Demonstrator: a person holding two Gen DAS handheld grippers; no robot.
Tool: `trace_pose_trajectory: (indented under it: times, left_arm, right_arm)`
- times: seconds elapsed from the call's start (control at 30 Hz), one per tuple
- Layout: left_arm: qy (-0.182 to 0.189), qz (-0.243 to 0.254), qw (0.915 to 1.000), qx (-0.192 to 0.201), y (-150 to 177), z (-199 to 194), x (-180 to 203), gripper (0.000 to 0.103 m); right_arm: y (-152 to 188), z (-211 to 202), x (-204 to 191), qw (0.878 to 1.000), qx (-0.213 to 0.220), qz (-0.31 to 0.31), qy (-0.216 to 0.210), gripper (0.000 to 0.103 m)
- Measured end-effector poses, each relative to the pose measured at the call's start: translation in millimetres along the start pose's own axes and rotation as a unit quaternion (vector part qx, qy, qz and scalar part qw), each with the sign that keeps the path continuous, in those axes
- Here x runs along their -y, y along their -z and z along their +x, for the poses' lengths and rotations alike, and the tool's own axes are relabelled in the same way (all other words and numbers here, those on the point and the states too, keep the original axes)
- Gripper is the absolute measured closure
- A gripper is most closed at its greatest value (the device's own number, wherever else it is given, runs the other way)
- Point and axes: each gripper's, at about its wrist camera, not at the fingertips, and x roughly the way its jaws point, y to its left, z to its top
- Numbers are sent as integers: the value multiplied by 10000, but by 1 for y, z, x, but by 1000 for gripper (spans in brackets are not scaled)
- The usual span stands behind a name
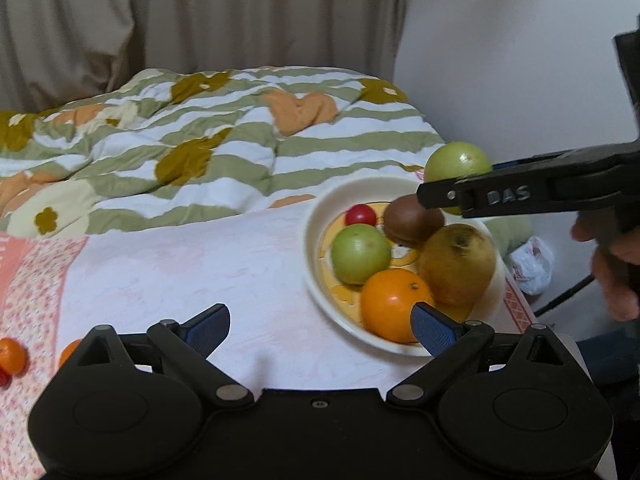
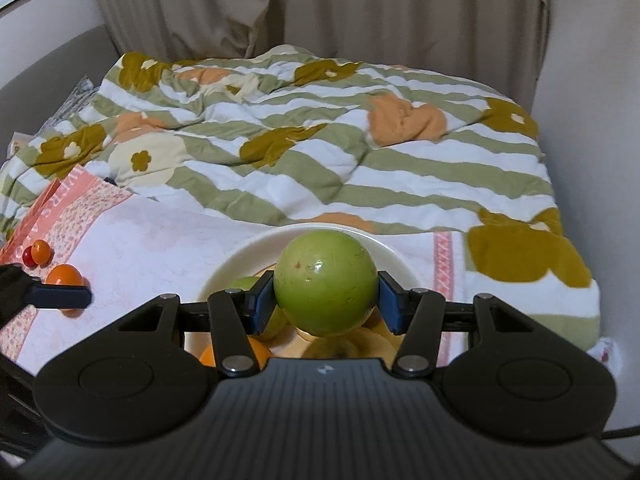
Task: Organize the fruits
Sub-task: 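Carry the orange and green apple to the cream bowl and release both inside, then withdraw both tools from the bowl toward the remaining fruits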
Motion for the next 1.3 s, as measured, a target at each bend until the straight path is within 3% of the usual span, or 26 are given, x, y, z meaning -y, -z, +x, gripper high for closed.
trace_pose_trajectory:
  times: [0.43, 0.47, 0.53, 0.57, 0.6, 1.0, 1.3]
  left_arm:
    - [-322, -360, 9988, -12, 18, -11, -24, 4]
    - [-336, -368, 9988, -14, 19, -12, -24, 4]
    - [-346, -379, 9987, -21, 19, -11, -25, 4]
    - [-357, -380, 9986, -18, 20, -12, -24, 4]
    - [-365, -379, 9986, -12, 20, -13, -24, 4]
    - [-340, -358, 9985, 218, 23, -36, -5, 4]
    - [-390, -436, 9952, 785, 30, -85, 16, 4]
  right_arm:
    - [7, 40, 0, 9999, 13, 8, -158, 34]
    - [8, 40, 1, 9999, 31, 25, -158, 32]
    - [10, 34, 1, 9995, 183, 26, -252, 16]
    - [10, 30, 1, 9993, 289, 36, -251, 1]
    - [11, 26, 0, 9991, 390, 30, -185, 0]
    - [19, -19, -1, 9984, 570, -12, -30, 0]
    - [26, -82, -8, 9965, 830, -102, 51, 0]
